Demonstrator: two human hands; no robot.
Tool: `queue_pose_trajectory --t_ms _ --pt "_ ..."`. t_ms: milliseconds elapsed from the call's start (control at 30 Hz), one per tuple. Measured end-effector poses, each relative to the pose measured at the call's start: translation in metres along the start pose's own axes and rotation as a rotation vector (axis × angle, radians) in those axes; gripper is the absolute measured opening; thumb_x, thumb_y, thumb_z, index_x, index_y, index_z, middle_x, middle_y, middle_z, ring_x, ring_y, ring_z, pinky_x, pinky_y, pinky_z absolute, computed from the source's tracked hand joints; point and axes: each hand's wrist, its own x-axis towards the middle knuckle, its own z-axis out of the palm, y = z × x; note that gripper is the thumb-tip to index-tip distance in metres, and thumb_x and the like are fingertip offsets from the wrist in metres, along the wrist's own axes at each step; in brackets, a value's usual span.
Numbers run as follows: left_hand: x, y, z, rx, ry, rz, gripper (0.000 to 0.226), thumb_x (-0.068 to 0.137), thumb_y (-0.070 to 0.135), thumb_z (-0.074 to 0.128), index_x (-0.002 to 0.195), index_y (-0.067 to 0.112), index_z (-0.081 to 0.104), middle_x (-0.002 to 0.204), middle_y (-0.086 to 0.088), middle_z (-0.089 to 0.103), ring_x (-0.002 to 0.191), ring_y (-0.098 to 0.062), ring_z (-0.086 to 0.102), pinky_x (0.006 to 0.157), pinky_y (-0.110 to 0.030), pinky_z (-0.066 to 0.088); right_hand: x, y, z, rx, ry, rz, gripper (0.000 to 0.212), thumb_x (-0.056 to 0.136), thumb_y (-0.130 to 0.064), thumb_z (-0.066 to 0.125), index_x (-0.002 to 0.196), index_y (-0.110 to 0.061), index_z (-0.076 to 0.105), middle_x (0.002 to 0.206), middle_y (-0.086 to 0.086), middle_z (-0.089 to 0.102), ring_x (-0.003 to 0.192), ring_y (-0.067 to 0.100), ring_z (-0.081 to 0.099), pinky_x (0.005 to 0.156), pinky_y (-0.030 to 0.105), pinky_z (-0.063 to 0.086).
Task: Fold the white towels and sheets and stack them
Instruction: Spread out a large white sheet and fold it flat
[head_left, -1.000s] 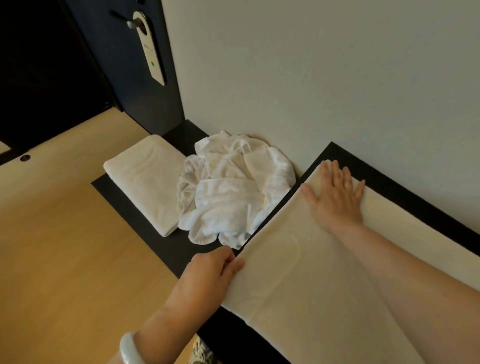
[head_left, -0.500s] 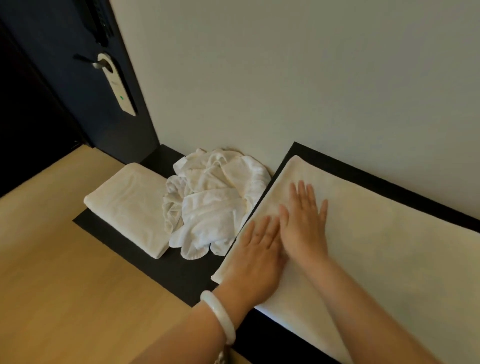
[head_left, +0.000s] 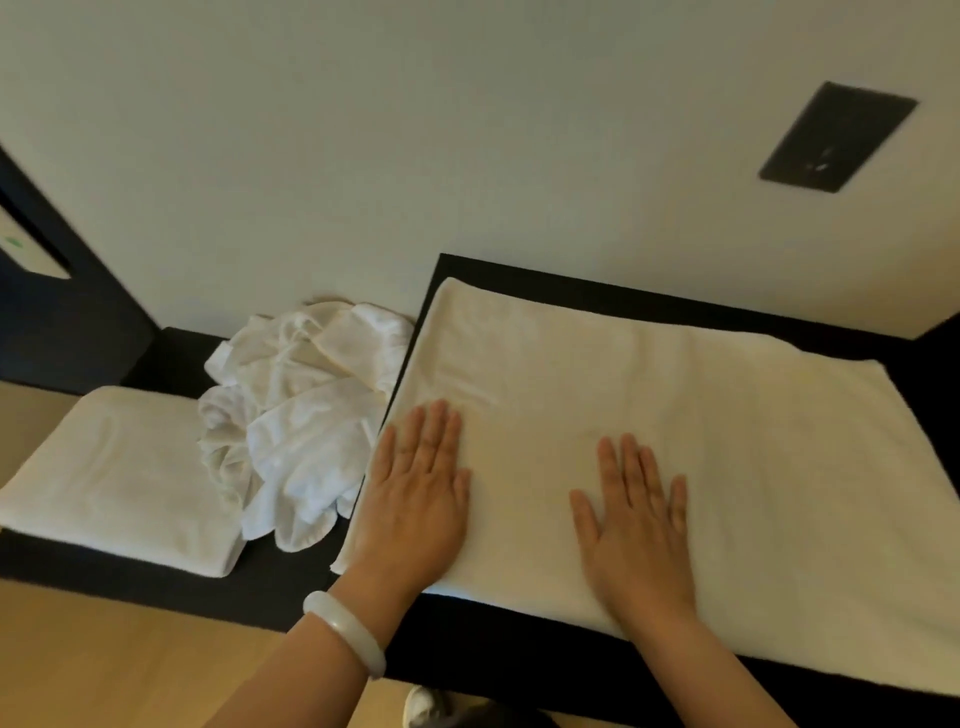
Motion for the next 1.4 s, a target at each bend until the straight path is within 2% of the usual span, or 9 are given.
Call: queue_pose_trajectory --t_ms 167,300,367,500,700,900,1133,1300,1400 --pt "-0.001 -0.002 0.001 -0.017 0.021 0.025 0.066 0.095 0.045 -0.008 0.155 0.018 -0.009 0.163 0.0 -0.013 0.15 -0.02 -0.016 0.123 -0.043 -0.005 -0.013 0.078 -0.014 -0.027 -0.022 0.185 0.077 0.086 -0.066 -0.009 0.153 -0.03 -0.02 0.164 -0.004 -0.018 0.15 0.011 -0.016 0.121 0.042 -0.013" --pt "0.002 0.007 -0.005 -0.052 -0.006 -0.04 0.065 0.096 0.041 -0.002 0.155 0.015 -0.004 0.163 -0.003 -0.009 0.151 -0.02 -0.01 0.123 -0.044 -0.004 -0.015 0.105 -0.026 -0.008 -0.113 0.238 0.074 0.093 -0.062 0.002 0.155 -0.026 -0.015 0.165 -0.004 -0.016 0.149 0.007 -0.017 0.121 0.044 -0.01" --pt "0.009 0.024 -0.009 -0.066 -0.043 -0.07 0.06 0.101 0.031 0.009 0.155 0.012 -0.01 0.163 -0.006 -0.017 0.15 -0.023 -0.018 0.121 -0.046 -0.011 -0.007 0.091 -0.028 -0.004 -0.108 0.202 0.067 0.102 -0.055 0.016 0.158 -0.023 -0.004 0.166 -0.003 -0.01 0.151 0.011 -0.012 0.121 0.047 -0.012" --pt "0.033 0.105 -0.013 -0.122 -0.021 0.222 0.061 0.103 0.027 0.02 0.155 0.011 -0.007 0.163 -0.008 -0.018 0.149 -0.024 -0.022 0.116 -0.043 -0.022 0.012 0.04 -0.025 0.005 -0.001 -0.059 0.059 0.104 -0.037 0.024 0.158 -0.024 0.003 0.166 -0.005 -0.005 0.151 0.01 -0.011 0.117 0.044 -0.019" --pt "0.045 0.144 0.016 -0.044 -0.061 0.267 0.066 0.095 0.047 -0.004 0.154 0.019 -0.011 0.162 0.0 -0.016 0.149 -0.02 -0.018 0.118 -0.044 -0.019 0.01 0.1 -0.016 0.005 -0.01 -0.001 0.064 0.102 -0.051 0.016 0.156 -0.029 -0.011 0.163 -0.01 -0.016 0.146 0.004 -0.022 0.119 0.039 -0.019" --pt "0.042 0.144 0.009 -0.072 -0.039 0.273 0.063 0.095 0.041 0.022 0.146 0.008 0.043 0.153 -0.009 0.039 0.142 -0.026 0.036 0.114 -0.049 0.016 0.003 0.202 -0.038 -0.068 -0.031 0.195 0.068 0.099 -0.06 0.011 0.155 -0.032 -0.017 0.161 -0.011 -0.023 0.144 0.005 -0.028 0.117 0.048 -0.021" --pt "0.046 0.124 -0.001 -0.025 0.021 0.195 0.082 0.099 0.05 -0.004 0.142 0.005 0.049 0.149 -0.011 0.045 0.137 -0.029 0.044 0.113 -0.048 0.024 0.02 0.216 -0.033 0.101 -0.101 0.238 0.071 0.092 -0.068 0.001 0.143 -0.034 -0.035 0.158 -0.008 -0.032 0.144 0.01 -0.03 0.116 0.049 -0.023" --pt "0.059 0.096 0.001 -0.009 0.0 0.052 0.083 0.085 0.057 -0.006 0.155 0.018 0.015 0.16 0.008 0.003 0.148 -0.01 0.005 0.122 -0.047 0.007 0.039 0.2 -0.047 0.332 -0.174 0.039 0.067 0.101 -0.06 0.019 0.157 -0.033 -0.005 0.16 -0.015 -0.017 0.146 0.004 -0.019 0.116 0.041 -0.022" --pt "0.063 0.119 -0.003 -0.017 -0.027 0.068 0.082 0.089 0.053 0.0 0.152 0.011 0.029 0.159 0.002 0.012 0.148 -0.016 0.014 0.12 -0.051 0.014 0.024 0.222 -0.071 0.688 0.004 0.173 0.049 0.105 -0.028 0.044 0.152 -0.024 0.033 0.159 -0.007 0.027 0.14 0.001 0.02 0.119 0.023 0.01"
